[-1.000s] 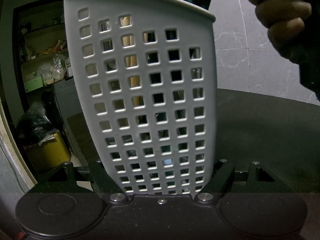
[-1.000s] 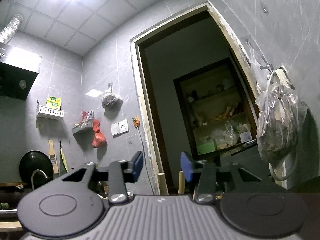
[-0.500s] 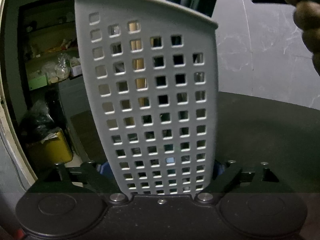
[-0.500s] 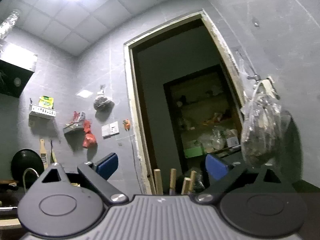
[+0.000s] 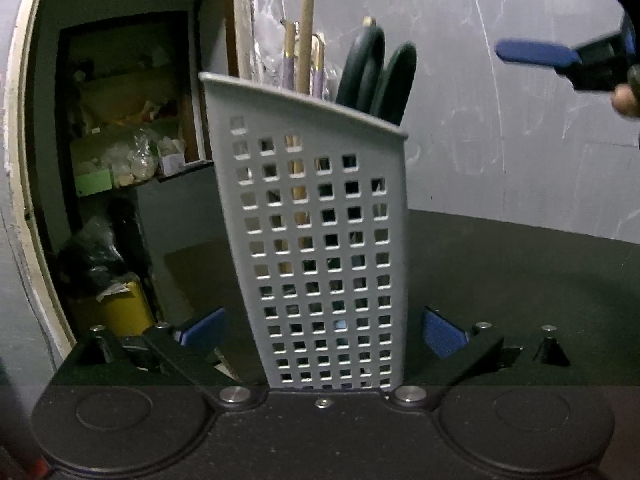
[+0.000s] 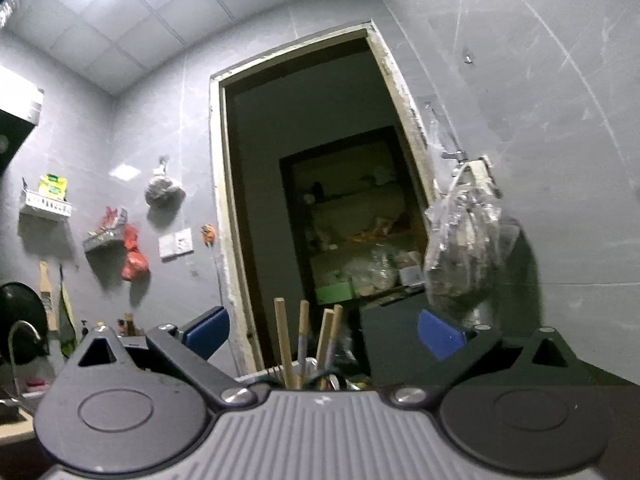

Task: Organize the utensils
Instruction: 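Set the caddy down on the table and open the left tool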

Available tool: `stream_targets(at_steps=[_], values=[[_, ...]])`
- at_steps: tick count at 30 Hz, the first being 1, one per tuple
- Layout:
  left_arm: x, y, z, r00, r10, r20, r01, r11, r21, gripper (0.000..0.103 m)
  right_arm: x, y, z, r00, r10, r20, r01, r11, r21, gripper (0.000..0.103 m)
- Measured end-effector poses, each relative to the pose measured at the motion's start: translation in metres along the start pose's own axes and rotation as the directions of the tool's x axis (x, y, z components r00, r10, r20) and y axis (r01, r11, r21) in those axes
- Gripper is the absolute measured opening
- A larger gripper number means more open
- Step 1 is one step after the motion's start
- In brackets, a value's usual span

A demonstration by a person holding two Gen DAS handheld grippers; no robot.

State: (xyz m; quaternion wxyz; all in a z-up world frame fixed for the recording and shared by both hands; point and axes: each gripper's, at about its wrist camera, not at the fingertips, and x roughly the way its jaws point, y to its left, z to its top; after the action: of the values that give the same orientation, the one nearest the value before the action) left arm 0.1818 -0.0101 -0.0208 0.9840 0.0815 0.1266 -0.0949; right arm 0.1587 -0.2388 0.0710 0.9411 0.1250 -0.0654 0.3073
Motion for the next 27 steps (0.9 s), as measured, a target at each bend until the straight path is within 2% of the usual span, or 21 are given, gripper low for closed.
stream_targets(at_steps=[15, 22, 27], values=[[-0.091, 0.000, -0.005, 0.994, 0.051, 0.098, -0.043, 0.995, -0.085, 0.102, -0.066, 0.039, -0.021, 0.993, -0.097, -0.062, 0.094, 0.994, -0.056, 0.103], [-0.135, 0.008, -0.011, 0.990, 0.085, 0.115, -0.066, 0.984, -0.164, 0.102, -0.095, 0.061, -0.029, 0.986, -0.139, -0.089, 0.131, 0.987, -0.096, 0.103], [-0.157, 0.012, -0.016, 0.991, 0.094, 0.100, -0.070, 0.972, -0.222, 0.102, -0.110, 0.076, -0.036, 0.977, -0.181, -0.113, 0.168, 0.980, -0.111, 0.103]])
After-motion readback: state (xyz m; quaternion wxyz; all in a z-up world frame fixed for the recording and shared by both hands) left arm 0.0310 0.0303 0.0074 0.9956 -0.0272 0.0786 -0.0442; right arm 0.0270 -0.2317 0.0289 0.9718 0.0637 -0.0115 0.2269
